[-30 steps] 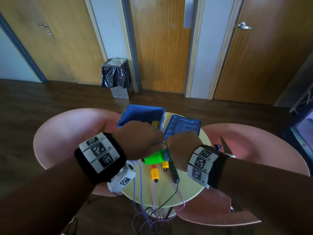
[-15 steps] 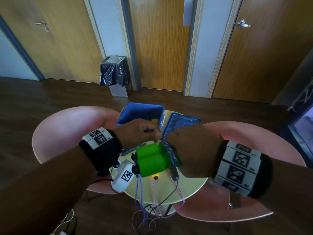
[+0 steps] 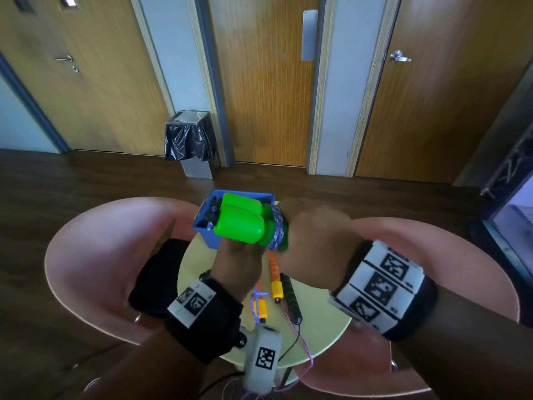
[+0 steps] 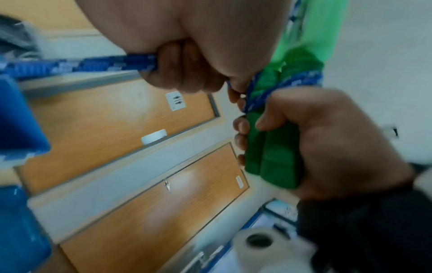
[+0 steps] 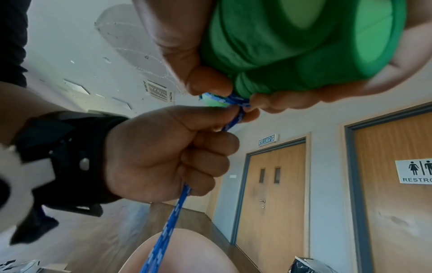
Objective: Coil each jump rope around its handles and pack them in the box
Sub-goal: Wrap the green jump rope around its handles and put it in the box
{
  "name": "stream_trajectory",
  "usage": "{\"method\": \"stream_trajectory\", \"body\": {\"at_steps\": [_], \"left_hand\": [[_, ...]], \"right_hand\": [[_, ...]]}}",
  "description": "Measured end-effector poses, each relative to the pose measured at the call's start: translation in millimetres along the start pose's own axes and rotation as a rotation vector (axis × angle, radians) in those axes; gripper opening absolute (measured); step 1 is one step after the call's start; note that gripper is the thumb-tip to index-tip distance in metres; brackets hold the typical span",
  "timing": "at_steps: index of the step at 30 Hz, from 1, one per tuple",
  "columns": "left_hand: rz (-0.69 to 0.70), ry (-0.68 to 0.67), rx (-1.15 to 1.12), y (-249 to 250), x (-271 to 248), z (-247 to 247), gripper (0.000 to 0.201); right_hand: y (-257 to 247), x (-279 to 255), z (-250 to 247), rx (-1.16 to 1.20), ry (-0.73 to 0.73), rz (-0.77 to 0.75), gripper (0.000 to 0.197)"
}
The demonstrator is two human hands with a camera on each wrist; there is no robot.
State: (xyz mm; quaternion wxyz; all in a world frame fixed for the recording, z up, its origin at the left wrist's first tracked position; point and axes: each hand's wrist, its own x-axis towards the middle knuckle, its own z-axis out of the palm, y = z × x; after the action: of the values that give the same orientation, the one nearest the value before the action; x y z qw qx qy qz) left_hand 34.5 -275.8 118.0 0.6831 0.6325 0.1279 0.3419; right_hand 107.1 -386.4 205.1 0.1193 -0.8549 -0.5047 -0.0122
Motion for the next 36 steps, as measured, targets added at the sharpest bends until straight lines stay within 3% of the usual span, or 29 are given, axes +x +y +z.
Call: {"method": "stream_trajectory", "body": {"at_steps": [4,8,14,18,22,26,30,36], "left_hand": [[0.166,0.031,0.229,6.7,-0.8,3.9,0.027],[0.095,0.015,0.523,-1.7,-12.7,-0.8,0.025],[-0.065,-0.217,0.633,8.3,-30.1,0.3,0.028],[0.014,-0.342,0.826,14.8,-28.2,-6.1,0.023],[0.079,-0.546,1.030,24.1,-8.7,-19.3,0.025],[0.161,-0.753,1.275,34.4,11.5,-34.1,0.020],[0.155,-0.749,1.187,36.0,23.0,-43.7,0.017],[0.019,-0.735,0.900,26.4,28.3,-47.9,0.039]], "right_hand": [[-0.3,0.4,1.7,0.088,0.044,-0.028,0.035],[5.0,12.3,7.0,0.015,0.129,0.014,0.036],[20.7,34.0,19.9,-0.211,0.079,0.125,0.022],[27.5,43.4,35.2,-0.255,-0.065,0.170,0.027],[19.9,33.9,53.5,-0.400,-0.162,0.042,0.022],[14.4,21.4,60.0,-0.480,-0.350,-0.172,0.005],[15.8,18.2,47.6,-0.482,-0.461,-0.301,0.021],[18.4,11.1,23.1,-0.415,-0.453,-0.373,0.037]]}}
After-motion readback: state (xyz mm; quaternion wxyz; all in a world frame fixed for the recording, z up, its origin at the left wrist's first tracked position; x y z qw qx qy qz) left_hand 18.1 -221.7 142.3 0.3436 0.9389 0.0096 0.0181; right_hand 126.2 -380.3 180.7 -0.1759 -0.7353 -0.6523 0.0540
